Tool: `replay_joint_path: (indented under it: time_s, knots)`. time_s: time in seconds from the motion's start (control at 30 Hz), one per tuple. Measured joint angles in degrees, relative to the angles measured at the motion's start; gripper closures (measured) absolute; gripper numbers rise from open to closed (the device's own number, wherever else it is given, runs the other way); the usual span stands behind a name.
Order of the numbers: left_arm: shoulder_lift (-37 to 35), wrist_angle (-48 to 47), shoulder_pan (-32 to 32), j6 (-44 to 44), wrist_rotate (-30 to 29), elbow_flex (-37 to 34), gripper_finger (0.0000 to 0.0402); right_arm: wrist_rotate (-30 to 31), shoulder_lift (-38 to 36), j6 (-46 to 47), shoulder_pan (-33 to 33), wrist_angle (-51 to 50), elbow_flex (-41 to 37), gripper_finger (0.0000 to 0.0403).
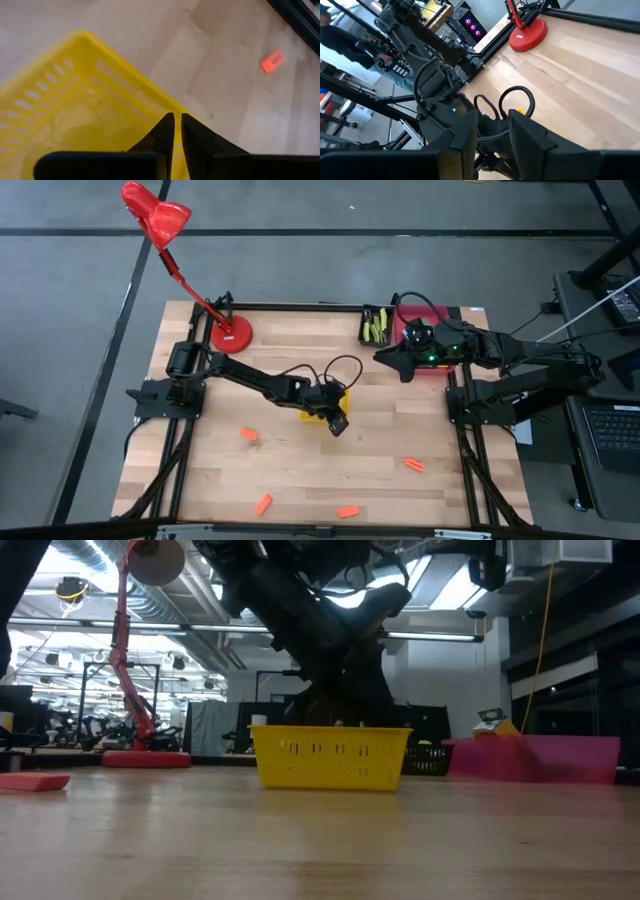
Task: Pick & Place School Supplies
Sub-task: Put the orange eraser into the yellow bin
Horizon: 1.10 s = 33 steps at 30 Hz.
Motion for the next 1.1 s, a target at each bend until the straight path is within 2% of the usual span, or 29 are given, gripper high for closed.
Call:
replay_joint_path:
  time_s: [0.17,0.3,0.5,0.63,0.8,0.97,1.1]
  knots:
    - [-5.1,-1.0,0.0,2.2,-8.5,-0.1,0.0373,-0.7,0.0,-1.9,1.2,1.1,0.0,0.0289]
    - [-11.9,-3.8,0.3,7.3,-13.5,0.0,0.0372,1.1,0.0,-2.3,2.9,2.6,0.0,0.0289]
    - [-23.1,-20.4,-1.9,20.5,-16.1,0.0,0.0345,1.7,0.0,-7.0,4.6,7.1,0.0,0.0289]
    - [-28.9,-36.0,-7.4,25.1,-14.7,0.0,0.0313,0.3,0.0,-11.9,5.7,10.7,0.0,0.0289]
    - [-33.3,-53.4,-17.7,20.9,-12.4,0.0,0.0268,0.0,0.0,-15.7,7.1,12.3,0.0,0.0289]
    - [-34.4,-62.1,-26.8,17.2,-14.2,-0.4,0.0231,0.0,0.0,-20.2,8.5,12.4,0.0,0.0289]
    - [-34.3,-62.7,-31.5,15.8,-13.7,-4.7,0.0216,0.0,0.0,-21.6,9.1,12.4,0.0,0.0289]
